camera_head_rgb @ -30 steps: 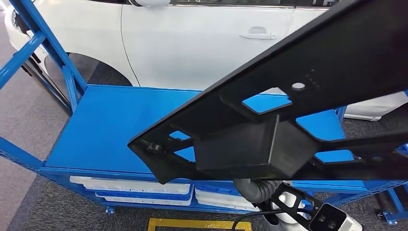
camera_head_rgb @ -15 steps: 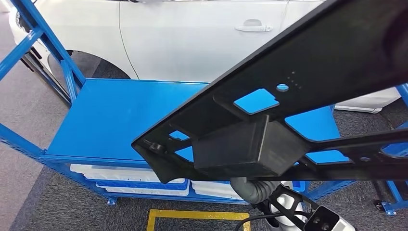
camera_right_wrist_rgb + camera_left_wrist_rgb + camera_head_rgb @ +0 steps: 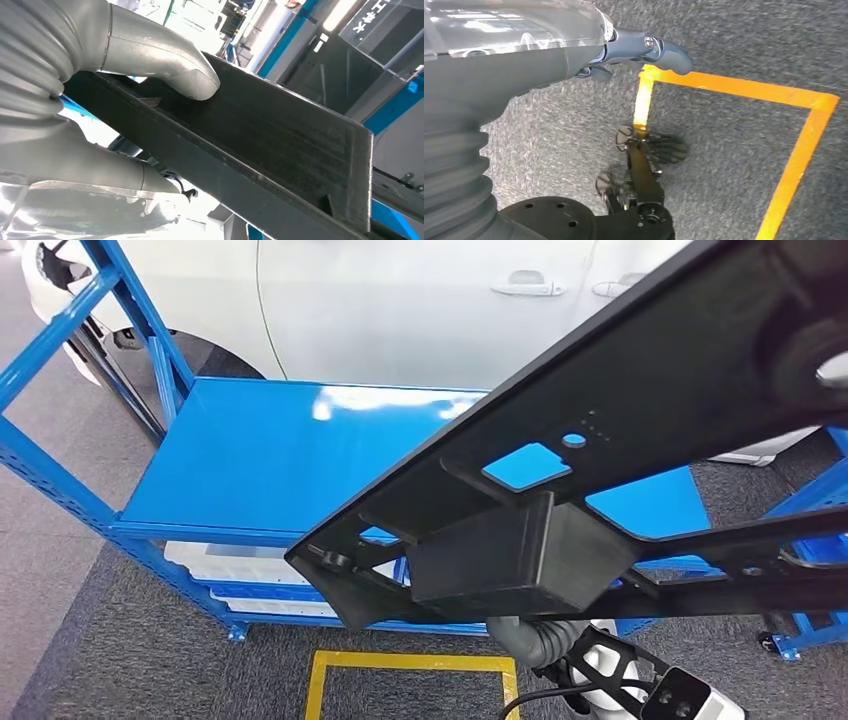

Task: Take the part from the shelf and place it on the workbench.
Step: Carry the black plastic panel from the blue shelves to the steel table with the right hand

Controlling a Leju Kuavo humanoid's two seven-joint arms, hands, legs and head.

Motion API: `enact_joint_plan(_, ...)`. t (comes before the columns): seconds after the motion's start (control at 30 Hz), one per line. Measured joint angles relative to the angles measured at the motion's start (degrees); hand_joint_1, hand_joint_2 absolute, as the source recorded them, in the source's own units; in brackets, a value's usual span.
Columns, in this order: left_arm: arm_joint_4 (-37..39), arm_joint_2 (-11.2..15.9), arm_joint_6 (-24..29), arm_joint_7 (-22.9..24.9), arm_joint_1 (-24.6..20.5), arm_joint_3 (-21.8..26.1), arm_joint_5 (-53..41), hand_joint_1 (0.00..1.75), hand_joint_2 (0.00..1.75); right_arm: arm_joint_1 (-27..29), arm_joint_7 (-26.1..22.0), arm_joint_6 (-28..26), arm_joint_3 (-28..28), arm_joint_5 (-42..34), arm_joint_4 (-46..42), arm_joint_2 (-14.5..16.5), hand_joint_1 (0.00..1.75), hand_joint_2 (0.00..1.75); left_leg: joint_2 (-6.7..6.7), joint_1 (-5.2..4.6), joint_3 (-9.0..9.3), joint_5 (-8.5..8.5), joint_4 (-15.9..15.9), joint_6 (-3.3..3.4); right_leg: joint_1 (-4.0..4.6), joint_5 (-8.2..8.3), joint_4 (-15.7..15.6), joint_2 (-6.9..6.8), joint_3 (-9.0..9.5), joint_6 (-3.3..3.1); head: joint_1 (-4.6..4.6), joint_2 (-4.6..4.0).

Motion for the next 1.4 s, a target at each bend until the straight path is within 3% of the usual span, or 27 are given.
enact_joint_plan(0.07,0.0,-0.03,0.32,0.14,0.07,0.04,-0.46,0.0,1.75,0.46,-0.01,0.14,-0.08,0.14,-0.18,-0.04,1.75,1.75,-0.05,-0.1,-0.66,0.71,0.31,-0.57,0.3,0.01,-6.39,0.02,4.25,-0.6,-0.02,0.01)
enact_joint_plan(0.1,0.0,-0.05,0.53,0.31,0.14,0.04,-0.83,0.0,1.75,1.0,-0.02,0.01,-0.16,0.5,-0.46,-0.06,1.75,1.75,-0.07,-0.11,-0.81,1.1,0.31,-0.9,0.5,-0.2,-7.62,0.03,4.84,-0.91,-0.03,0.01)
enact_joint_plan(0.17,0.0,-0.07,0.88,0.83,0.4,0.03,-1.67,0.0,1.75,2.62,-0.02,-0.47,-0.36,1.63,-1.43,-0.18,1.75,1.75,-0.12,0.0,-0.95,1.66,0.16,-1.62,0.46,0.61,-8.02,-0.04,4.3,-1.69,-0.02,0.0)
enact_joint_plan(0.2,0.0,-0.1,1.08,1.16,0.59,0.03,-2.04,0.0,1.75,3.5,-0.02,-0.77,-0.45,2.17,-2.01,-0.27,1.75,1.75,-0.15,0.07,-1.32,0.89,0.65,-1.95,0.37,1.16,-8.2,-0.13,3.92,-2.18,-0.02,-0.01)
enact_joint_plan(0.27,0.0,-0.26,1.48,1.73,0.94,0.02,-2.5,0.0,1.75,5.25,-0.02,-1.19,-0.69,2.69,-3.06,-0.57,1.75,1.75,-0.18,0.23,-2.86,-3.69,4.78,-2.46,0.2,2.47,-8.49,-0.31,2.77,-2.96,-0.02,-0.01)
enact_joint_plan(0.33,0.0,-0.5,1.84,2.0,1.08,0.02,-2.67,0.0,1.75,6.98,-0.02,-1.1,-1.2,2.73,-3.87,-1.05,1.75,1.75,-0.18,0.29,-4.78,-9.06,12.19,-2.84,0.33,3.67,-8.41,-0.36,1.18,-3.21,-0.03,0.0)
enact_joint_plan(0.37,0.0,-0.59,1.97,2.02,1.09,0.02,-2.68,0.0,1.75,7.73,-0.02,-0.87,-1.55,2.61,-4.18,-1.33,1.75,1.75,-0.18,0.3,-5.11,-10.14,15.15,-2.95,0.4,4.28,-8.32,-0.38,0.33,-3.19,-0.03,0.0)
enact_joint_plan(0.43,0.0,-0.69,2.05,1.98,1.06,0.02,-2.75,0.0,1.75,8.62,-0.02,-0.16,-2.38,1.99,-4.62,-1.84,1.75,1.75,-0.18,0.3,-3.1,-8.4,15.77,-2.95,0.47,5.45,-8.04,-0.37,-1.45,-3.03,-0.03,0.0)
enact_joint_plan(0.5,0.0,-0.71,2.04,1.94,0.85,0.01,-3.01,0.0,1.75,8.84,-0.02,0.52,-3.4,1.06,-4.87,-2.3,1.75,1.75,-0.19,0.29,2.44,-5.9,9.36,-2.67,0.49,6.54,-7.66,-0.3,-3.02,-2.68,-0.03,0.0)
enact_joint_plan(0.57,0.0,-0.7,1.93,1.91,0.48,-0.04,-3.36,0.0,1.75,8.78,-0.02,1.04,-4.54,0.08,-5.11,-2.83,1.75,1.75,-0.33,0.05,7.66,-6.3,1.55,-2.01,0.61,7.52,-7.37,-0.3,-3.85,-2.06,-0.02,0.0)
enact_joint_plan(0.63,0.0,-0.69,1.82,1.89,0.26,-0.09,-3.66,0.0,1.75,8.69,-0.02,1.71,-5.66,-0.81,-5.26,-3.49,1.75,1.75,-0.46,-0.27,9.07,-6.93,-1.4,-1.17,0.62,8.49,-7.45,-0.35,-4.0,-1.32,-0.01,0.0)
enact_joint_plan(0.7,0.01,-0.73,1.8,1.87,0.23,-0.11,-3.81,0.0,1.75,8.7,-0.02,2.55,-6.73,-1.59,-5.26,-4.32,1.75,1.75,-0.27,-0.17,8.26,-5.91,-1.39,-0.32,0.47,8.49,-7.23,-0.24,-4.36,-0.63,-0.01,0.0)
enact_joint_plan(0.73,0.02,-0.76,1.8,1.86,0.2,-0.13,-3.82,0.0,1.75,8.74,-0.02,2.92,-7.28,-1.89,-5.26,-4.74,1.75,1.75,-0.11,-0.08,7.65,-5.24,-1.48,0.12,0.41,6.93,-6.06,-0.16,-4.93,-0.34,-0.01,0.0)
enact_joint_plan(0.77,0.02,-0.8,1.84,1.85,0.16,-0.16,-3.8,0.0,1.75,8.78,-0.02,3.15,-7.81,-2.19,-5.26,-5.15,1.75,1.75,0.06,0.0,6.92,-4.5,-1.56,0.48,0.32,4.36,-3.8,-0.1,-5.75,-0.07,-0.01,-0.01)
enact_joint_plan(0.83,0.02,-0.82,1.97,1.75,0.11,-0.27,-3.57,0.0,1.75,8.92,-0.02,3.55,-8.72,-3.01,-5.24,-5.91,1.75,1.75,0.22,-0.07,5.28,-3.16,-1.44,0.84,0.18,-1.64,3.54,-0.07,-7.68,0.39,-0.01,-0.01)
enact_joint_plan(0.87,0.02,-0.82,2.05,1.69,0.12,-0.39,-3.39,0.0,1.75,9.02,-0.02,3.88,-9.14,-3.6,-5.21,-6.32,1.75,1.75,0.25,-0.11,4.4,-2.5,-1.31,0.84,0.11,-3.14,7.04,-0.07,-8.27,0.57,-0.01,-0.01)
enact_joint_plan(0.9,0.02,-0.82,2.11,1.61,0.14,-0.53,-3.24,0.0,1.75,9.11,-0.02,4.27,-9.58,-4.28,-5.16,-6.77,1.75,1.75,0.27,-0.15,3.42,-1.88,-1.09,0.79,0.04,-3.23,9.19,-0.07,-8.14,0.68,-0.01,0.0)
enact_joint_plan(0.93,0.02,-0.83,2.15,1.53,0.15,-0.67,-3.14,0.0,1.75,9.17,-0.02,4.68,-10.03,-4.96,-5.11,-7.22,1.75,1.75,0.27,-0.16,2.42,-1.34,-0.81,0.7,-0.01,-2.16,9.27,-0.07,-7.0,0.71,-0.01,0.0)
enact_joint_plan(1.0,0.02,-0.85,2.21,1.31,0.16,-0.79,-3.11,0.0,1.75,9.21,-0.02,5.36,-10.86,-5.98,-5.07,-7.95,1.75,1.75,0.25,-0.17,0.65,-0.44,-0.12,0.41,-0.05,0.39,3.27,-0.06,-1.63,0.45,-0.01,0.0)
enact_joint_plan(1.07,0.02,-0.87,2.22,1.01,0.13,-0.8,-3.1,0.0,1.75,9.21,-0.02,6.1,-11.57,-6.37,-5.01,-8.36,1.75,1.75,0.18,-0.29,-0.36,0.28,0.43,-0.1,0.21,0.21,-4.75,-0.03,3.89,-0.23,-0.01,0.0)
enact_joint_plan(1.1,0.02,-0.88,2.26,0.89,0.11,-0.81,-3.05,0.0,1.75,9.2,-0.02,6.5,-11.85,-6.44,-4.94,-8.43,1.75,1.75,0.16,-0.32,-0.54,0.65,0.53,-0.41,0.38,-0.31,-6.98,-0.01,5.2,-0.6,-0.02,0.0)
enact_joint_plan(1.17,0.01,-0.87,2.44,0.72,0.14,-0.81,-2.8,0.0,1.75,9.23,-0.02,7.1,-12.22,-6.38,-4.65,-8.42,1.75,1.75,0.12,-0.35,-0.71,1.58,0.3,-1.11,0.54,0.02,-7.83,-0.03,5.06,-1.4,-0.03,0.0)
enact_joint_plan(1.23,0.01,-0.85,2.68,0.61,0.23,-0.79,-2.58,0.0,1.75,9.25,-0.02,7.35,-12.3,-5.81,-4.26,-8.16,1.75,1.75,0.0,-0.3,-1.61,0.26,1.27,-1.68,0.27,1.26,-8.18,-0.23,3.98,-2.29,-0.03,0.0)
enact_joint_plan(1.27,0.01,-0.85,2.75,0.57,0.32,-0.78,-2.54,0.0,1.75,9.3,-0.02,7.35,-12.29,-5.47,-4.09,-7.96,1.75,1.75,-0.06,-0.26,-2.37,-1.88,3.02,-1.92,0.11,2.02,-8.35,-0.33,3.21,-2.71,-0.04,0.0)
enact_joint_plan(1.33,0.02,-0.89,2.78,0.55,0.38,-0.76,-2.52,0.0,1.75,9.43,-0.02,7.33,-12.27,-4.95,-3.75,-7.36,1.75,1.75,-0.08,-0.05,-3.93,-7.75,9.17,-2.29,0.18,3.4,-8.34,-0.42,1.56,-3.14,-0.04,0.0)
enact_joint_plan(1.37,0.02,-0.9,2.79,0.55,0.38,-0.75,-2.49,0.0,1.75,9.49,-0.02,7.33,-12.25,-4.81,-3.58,-7.1,1.75,1.75,-0.08,0.01,-4.38,-9.7,12.5,-2.44,0.26,4.05,-8.28,-0.44,0.69,-3.2,-0.04,-0.01)
enact_joint_plan(1.4,0.02,-0.9,2.82,0.55,0.38,-0.74,-2.43,0.0,1.75,9.57,-0.02,7.35,-12.23,-4.66,-3.38,-6.84,1.75,1.75,-0.07,0.04,-4.28,-10.29,14.85,-2.52,0.34,4.69,-8.2,-0.45,-0.2,-3.18,-0.03,-0.01)
